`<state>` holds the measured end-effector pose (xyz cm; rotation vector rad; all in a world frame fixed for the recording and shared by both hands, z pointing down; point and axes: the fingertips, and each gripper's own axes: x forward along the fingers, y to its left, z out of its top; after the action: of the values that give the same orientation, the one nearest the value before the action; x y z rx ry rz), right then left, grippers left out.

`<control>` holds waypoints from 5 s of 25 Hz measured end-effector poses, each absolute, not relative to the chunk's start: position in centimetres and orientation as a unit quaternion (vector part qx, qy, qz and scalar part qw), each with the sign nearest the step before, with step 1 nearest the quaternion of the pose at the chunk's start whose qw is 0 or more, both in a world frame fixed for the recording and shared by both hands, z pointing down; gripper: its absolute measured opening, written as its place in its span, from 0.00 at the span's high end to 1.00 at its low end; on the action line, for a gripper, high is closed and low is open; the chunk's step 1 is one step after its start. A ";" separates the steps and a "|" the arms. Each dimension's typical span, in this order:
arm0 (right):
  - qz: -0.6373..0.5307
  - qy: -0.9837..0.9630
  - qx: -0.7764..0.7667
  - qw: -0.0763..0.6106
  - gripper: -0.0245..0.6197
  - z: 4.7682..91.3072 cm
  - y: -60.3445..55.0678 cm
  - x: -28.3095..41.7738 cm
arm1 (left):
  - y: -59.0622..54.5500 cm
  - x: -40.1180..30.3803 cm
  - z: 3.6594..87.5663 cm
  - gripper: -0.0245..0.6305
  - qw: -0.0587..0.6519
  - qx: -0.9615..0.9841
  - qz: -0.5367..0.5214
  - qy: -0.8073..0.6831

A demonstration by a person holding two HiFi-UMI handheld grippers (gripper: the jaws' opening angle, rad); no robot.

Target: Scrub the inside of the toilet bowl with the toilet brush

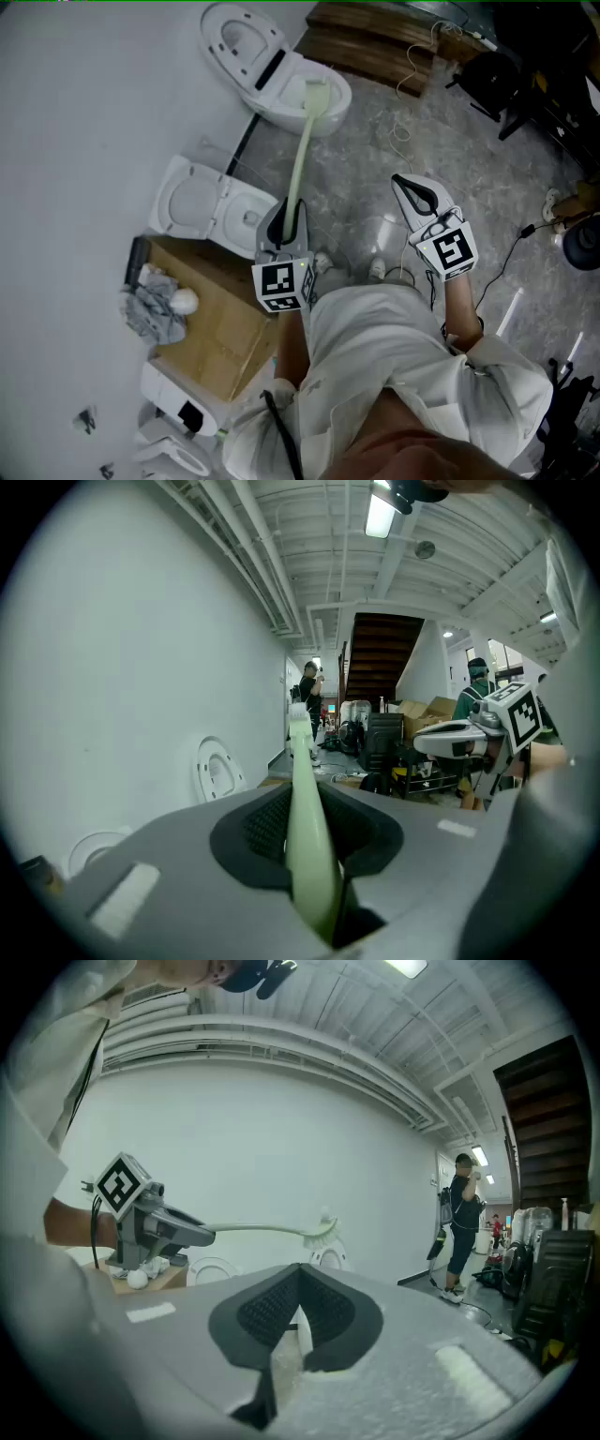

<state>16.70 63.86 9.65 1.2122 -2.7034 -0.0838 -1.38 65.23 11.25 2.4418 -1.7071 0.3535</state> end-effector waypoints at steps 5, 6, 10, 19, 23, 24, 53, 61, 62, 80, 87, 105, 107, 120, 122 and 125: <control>-0.030 -0.911 0.405 0.070 0.96 9.2 63.2 19.7 | 65.1 2.1 11.0 0.81 0.058 0.811 0.130 -0.568; -0.036 -0.913 0.402 0.064 0.96 8.9 63.1 19.9 | 64.9 2.3 10.9 0.81 0.055 0.811 0.131 -0.568; -0.039 -0.914 0.399 0.064 0.96 8.5 62.2 19.7 | 63.7 2.6 10.6 0.81 0.048 0.807 0.133 -0.574; -0.032 -0.914 0.395 0.083 0.96 10.0 57.6 18.0 | 58.5 1.8 11.7 0.81 0.048 0.810 0.122 -0.572; -0.034 -0.913 0.397 0.088 0.96 10.1 53.8 16.6 | 54.3 0.6 11.9 0.81 0.053 0.816 0.119 -0.564; -0.035 -0.912 0.400 0.091 0.96 9.9 52.7 16.4 | 53.2 0.3 11.8 0.81 0.053 0.817 0.119 -0.561; -0.019 -0.904 0.409 0.118 0.96 11.4 31.6 9.6 | 31.7 -6.0 12.8 0.81 0.071 0.821 0.105 -0.556; -0.008 -0.913 0.392 0.115 0.96 12.3 24.6 10.0 | 25.7 -5.4 13.6 0.81 0.073 0.813 0.105 -0.569; -0.006 -0.914 0.389 0.114 0.96 12.4 23.6 10.1 | 24.8 -5.3 13.8 0.81 0.075 0.810 0.105 -0.572; 0.049 -0.929 0.336 0.146 0.96 17.1 4.7 12.3 | 9.4 -3.8 19.9 0.81 0.142 0.764 0.148 -0.611; 0.088 -0.934 0.309 0.160 0.96 20.8 0.6 13.2 | 5.7 -2.7 23.0 0.81 0.167 0.744 0.169 -0.624; 0.163 -0.917 0.299 0.208 0.96 32.0 -0.5 13.3 | 4.9 -3.5 36.2 0.81 0.261 0.706 0.206 -0.625; 0.168 -0.914 0.301 0.214 0.96 33.2 -0.6 13.4 | 4.8 -3.7 37.6 0.81 0.270 0.702 0.206 -0.626; 0.208 -0.893 0.309 0.252 0.96 42.1 -0.2 12.6 | 5.1 -4.5 48.4 0.81 0.346 0.676 0.217 -0.614; 0.213 -0.889 0.311 0.258 0.96 43.3 -0.3 12.3 | 5.1 -4.4 50.2 0.81 0.358 0.673 0.220 -0.608; 0.219 -0.885 0.313 0.265 0.96 45.0 -0.1 11.8 | 5.3 -4.6 52.8 0.81 0.367 0.675 0.230 -0.597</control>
<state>11.76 -0.09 44.99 0.8451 -2.3923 0.5917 -4.62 5.32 52.76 1.7342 -1.5343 0.5917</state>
